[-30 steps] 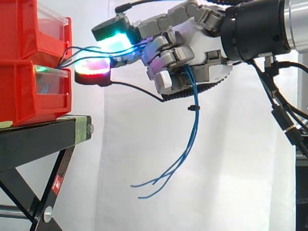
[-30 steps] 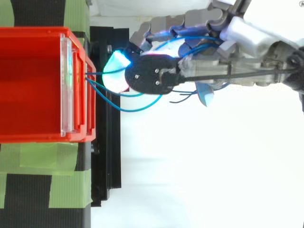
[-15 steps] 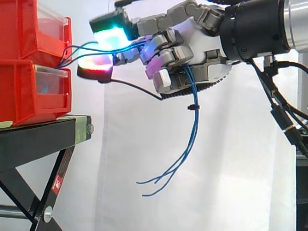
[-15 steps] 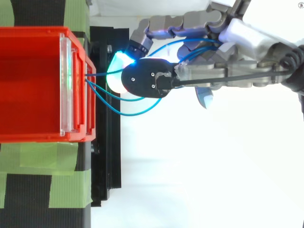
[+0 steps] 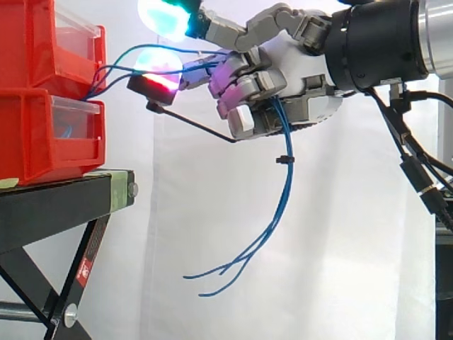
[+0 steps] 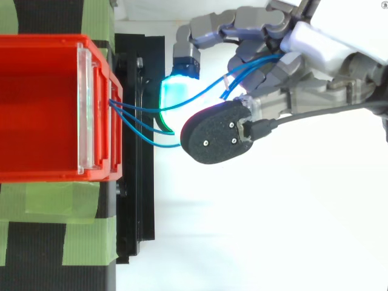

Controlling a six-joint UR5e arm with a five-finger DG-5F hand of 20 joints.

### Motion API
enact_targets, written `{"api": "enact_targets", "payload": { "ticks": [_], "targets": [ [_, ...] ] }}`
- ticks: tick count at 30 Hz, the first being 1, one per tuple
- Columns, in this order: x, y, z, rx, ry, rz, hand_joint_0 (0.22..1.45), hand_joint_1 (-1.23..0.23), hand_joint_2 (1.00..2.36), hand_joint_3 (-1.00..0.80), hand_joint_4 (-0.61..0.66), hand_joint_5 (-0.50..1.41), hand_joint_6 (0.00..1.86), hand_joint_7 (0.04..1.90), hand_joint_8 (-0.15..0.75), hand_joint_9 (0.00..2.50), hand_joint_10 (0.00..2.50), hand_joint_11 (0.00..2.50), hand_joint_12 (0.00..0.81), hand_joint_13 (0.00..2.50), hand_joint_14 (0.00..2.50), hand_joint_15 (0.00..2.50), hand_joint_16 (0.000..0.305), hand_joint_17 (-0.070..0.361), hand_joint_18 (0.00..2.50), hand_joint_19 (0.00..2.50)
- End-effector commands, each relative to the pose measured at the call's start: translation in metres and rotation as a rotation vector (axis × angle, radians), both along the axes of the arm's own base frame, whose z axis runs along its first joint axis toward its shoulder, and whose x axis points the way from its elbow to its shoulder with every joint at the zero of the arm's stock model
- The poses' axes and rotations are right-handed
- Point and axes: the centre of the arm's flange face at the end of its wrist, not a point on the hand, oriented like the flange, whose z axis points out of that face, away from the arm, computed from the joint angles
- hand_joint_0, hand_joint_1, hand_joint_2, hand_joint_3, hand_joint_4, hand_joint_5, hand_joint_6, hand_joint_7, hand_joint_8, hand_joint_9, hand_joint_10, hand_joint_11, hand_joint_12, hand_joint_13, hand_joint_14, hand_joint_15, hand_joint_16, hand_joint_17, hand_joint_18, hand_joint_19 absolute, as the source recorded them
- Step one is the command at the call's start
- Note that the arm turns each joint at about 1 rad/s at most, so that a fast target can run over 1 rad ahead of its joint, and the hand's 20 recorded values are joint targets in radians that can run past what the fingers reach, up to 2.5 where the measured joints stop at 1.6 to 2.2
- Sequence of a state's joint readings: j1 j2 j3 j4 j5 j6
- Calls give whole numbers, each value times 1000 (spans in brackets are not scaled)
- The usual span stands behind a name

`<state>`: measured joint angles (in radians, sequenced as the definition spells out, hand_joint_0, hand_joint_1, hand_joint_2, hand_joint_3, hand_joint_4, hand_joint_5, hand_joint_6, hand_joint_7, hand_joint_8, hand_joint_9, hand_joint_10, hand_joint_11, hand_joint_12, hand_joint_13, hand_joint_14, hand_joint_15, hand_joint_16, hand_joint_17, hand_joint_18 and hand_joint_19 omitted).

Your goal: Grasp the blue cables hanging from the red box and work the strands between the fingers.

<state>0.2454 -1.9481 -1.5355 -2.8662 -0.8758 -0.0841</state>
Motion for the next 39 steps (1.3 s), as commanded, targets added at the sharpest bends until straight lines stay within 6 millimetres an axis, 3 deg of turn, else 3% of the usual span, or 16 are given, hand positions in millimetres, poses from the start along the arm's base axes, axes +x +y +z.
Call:
{"api": "enact_targets", "payload": {
  "ticks": [1,6,22,30,34,39],
  "targets": [
    [0,0,0,-2,3,-1,794,-703,1000,-1000,195,373,474,1298,499,1727,2500,2500,588,1855,2500,1564,232,174,2458,721],
    [-1,-2,0,-18,10,-8,824,-665,1000,-1000,182,442,487,1302,499,1727,2500,2500,588,1855,2500,1564,232,174,2458,721],
    [-5,-8,-1,-101,54,-89,805,-628,1000,-1000,210,502,282,1395,499,1727,2500,2500,588,1855,2500,1564,232,174,2458,721],
    [-3,-10,0,-104,43,-99,822,-635,1000,-1000,205,496,287,1395,499,1727,2500,2500,588,1855,2500,1564,232,174,2458,721],
    [-3,-7,2,-100,33,-96,870,-654,1005,-854,198,479,335,1378,499,1727,2500,2500,588,1855,2500,1564,232,174,2458,721],
    [-2,-5,3,-99,27,-93,821,-663,1001,-970,217,422,392,1338,499,1727,2500,2500,588,1855,2500,1564,232,174,2458,721]
  ]
}}
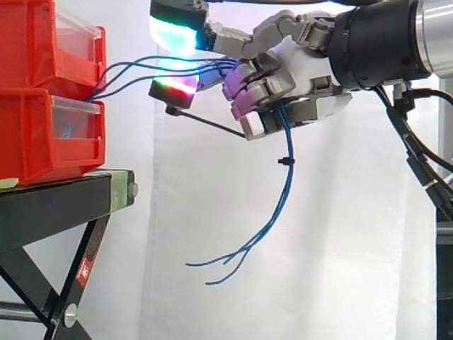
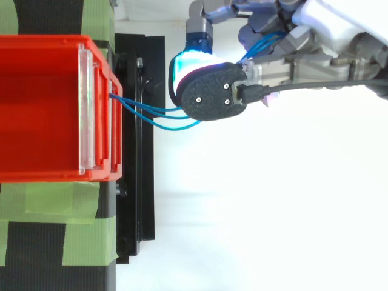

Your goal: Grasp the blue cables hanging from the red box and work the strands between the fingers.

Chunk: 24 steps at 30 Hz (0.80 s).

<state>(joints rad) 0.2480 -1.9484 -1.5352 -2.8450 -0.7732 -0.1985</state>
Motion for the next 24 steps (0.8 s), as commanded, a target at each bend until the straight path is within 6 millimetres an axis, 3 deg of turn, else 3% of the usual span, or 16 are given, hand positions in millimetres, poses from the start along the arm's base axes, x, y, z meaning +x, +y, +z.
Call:
{"api": "enact_targets", "payload": {
  "ticks": [1,6,24],
  "targets": [
    [1,1,0,2,-6,2,806,-659,1000,-1000,222,407,404,1330,499,1727,2500,2500,588,1855,2500,1564,232,174,2458,721],
    [1,3,-1,0,-2,7,757,-659,1000,-1000,239,364,432,1313,499,1727,2500,2500,588,1855,2500,1564,232,174,2458,721],
    [-1,10,-2,-53,53,23,760,-690,1000,-1000,248,307,476,1268,499,1727,2500,2500,588,1855,2500,1564,232,174,2458,721]
  ]
}}
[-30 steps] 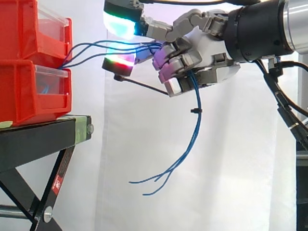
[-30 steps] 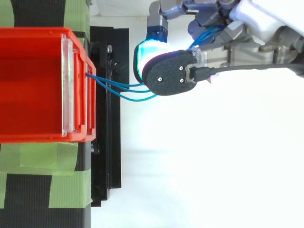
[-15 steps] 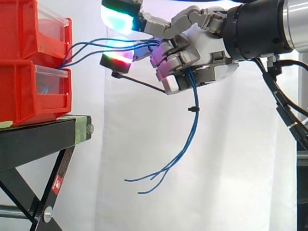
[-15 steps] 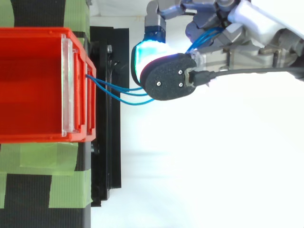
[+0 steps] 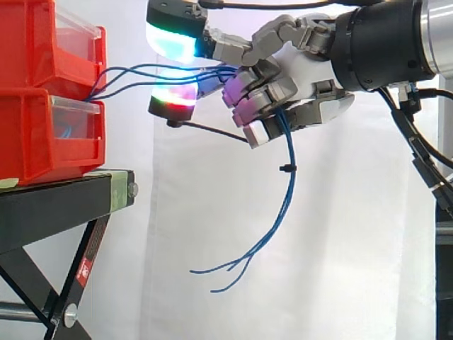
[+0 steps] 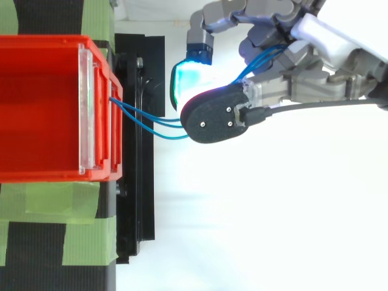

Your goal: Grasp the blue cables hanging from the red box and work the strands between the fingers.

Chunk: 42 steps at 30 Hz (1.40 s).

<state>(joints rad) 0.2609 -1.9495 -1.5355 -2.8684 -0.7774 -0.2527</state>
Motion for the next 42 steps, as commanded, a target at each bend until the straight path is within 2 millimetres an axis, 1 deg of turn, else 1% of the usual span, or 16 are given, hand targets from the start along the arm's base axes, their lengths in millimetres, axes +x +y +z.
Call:
{"api": "enact_targets", "payload": {
  "ticks": [1,2,4,5,8,9,12,16,23,27,33,35,38,39,40,42],
  "targets": [
    [0,2,1,0,-1,6,794,-697,1000,-1000,243,306,477,1280,499,1727,2500,2500,588,1855,2500,1564,232,174,2458,721],
    [0,2,1,0,-1,3,801,-700,1000,-1000,241,307,487,1279,499,1727,2500,2500,588,1855,2500,1564,232,174,2458,721],
    [0,2,1,1,-2,6,820,-705,1002,-943,234,303,506,1278,499,1727,2500,2500,588,1855,2500,1564,232,174,2458,721],
    [0,2,1,1,-4,3,823,-708,1003,-906,222,285,543,1278,499,1727,2500,2500,588,1855,2500,1564,232,174,2458,721],
    [2,3,2,5,-14,8,832,-716,1005,-887,222,207,712,1195,499,1727,2500,2500,588,1855,2500,1564,232,174,2458,721],
    [1,4,1,4,-12,9,831,-717,1004,-881,220,201,723,1194,499,1727,2500,2500,588,1855,2500,1564,232,174,2458,721],
    [2,4,2,6,-16,9,810,-724,1002,-951,227,165,780,1161,499,1727,2500,2500,588,1855,2500,1564,232,174,2458,721],
    [3,6,2,14,-28,11,781,-733,1000,-1000,230,99,844,1129,499,1727,2500,2500,588,1855,2500,1564,232,174,2458,721],
    [4,10,3,20,-41,17,737,-786,1000,-1000,247,-55,1019,1048,499,1727,2500,2500,588,1855,2500,1564,232,174,2458,721],
    [4,11,3,28,-46,18,774,-815,1000,-1000,253,-118,1077,1033,499,1727,2500,2500,588,1855,2500,1564,232,174,2458,721],
    [4,12,3,28,-46,19,778,-839,1000,-1000,264,-158,1114,1008,499,1727,2500,2500,588,1855,2500,1564,232,174,2458,721],
    [4,11,3,28,-46,18,833,-854,1000,-1000,269,-153,1126,1006,499,1727,2500,2500,588,1855,2500,1564,232,174,2458,721],
    [4,12,3,28,-46,19,914,-835,1000,-1000,267,-146,1193,989,499,1727,2500,2500,588,1855,2500,1564,232,174,2458,721],
    [4,11,3,27,-45,18,923,-825,1000,-1000,268,-141,1223,981,499,1727,2500,2500,588,1855,2500,1564,232,174,2458,721],
    [4,12,3,27,-45,19,938,-798,1001,-974,262,-134,1279,981,499,1727,2500,2500,588,1855,2500,1564,232,174,2458,721],
    [4,12,2,26,-43,19,941,-761,1003,-923,260,-123,1328,988,499,1727,2500,2500,588,1855,2500,1564,232,174,2458,721]
  ]
}}
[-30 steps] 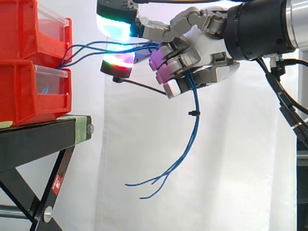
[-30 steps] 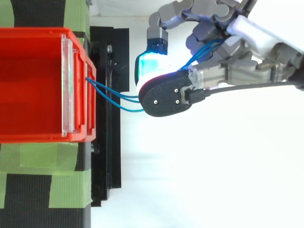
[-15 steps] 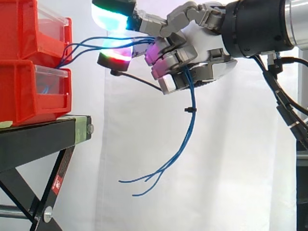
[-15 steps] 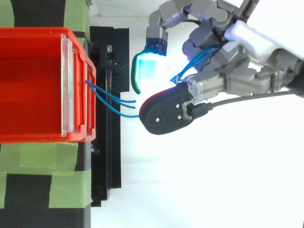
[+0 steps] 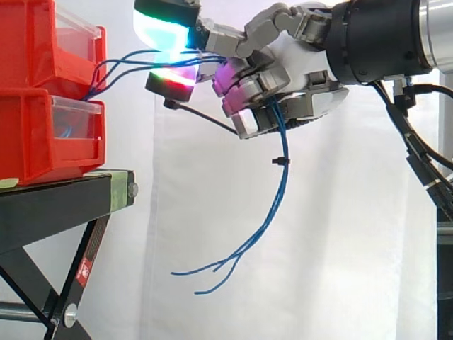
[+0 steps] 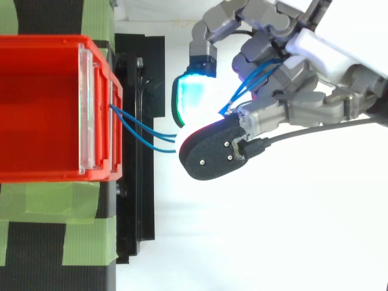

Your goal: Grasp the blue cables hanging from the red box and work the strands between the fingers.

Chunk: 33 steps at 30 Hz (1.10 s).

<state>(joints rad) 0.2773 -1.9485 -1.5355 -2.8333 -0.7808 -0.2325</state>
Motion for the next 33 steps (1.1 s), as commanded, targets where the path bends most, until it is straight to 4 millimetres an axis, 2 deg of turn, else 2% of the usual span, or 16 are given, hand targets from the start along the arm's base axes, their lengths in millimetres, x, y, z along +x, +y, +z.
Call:
{"api": "enact_targets", "payload": {
  "ticks": [1,15,33],
  "targets": [
    [0,0,-1,-1,1,0,937,-728,1004,-895,272,-101,1366,980,499,1727,2500,2500,588,1855,2500,1564,232,174,2458,721],
    [0,4,0,11,-7,2,902,-560,1005,-860,321,43,1562,1103,499,1727,2500,2500,588,1855,2500,1564,232,174,2458,721],
    [0,5,0,11,-7,3,879,-525,1004,-922,337,255,1491,1252,499,1727,2500,2500,588,1855,2500,1564,232,174,2458,721]
  ]
}}
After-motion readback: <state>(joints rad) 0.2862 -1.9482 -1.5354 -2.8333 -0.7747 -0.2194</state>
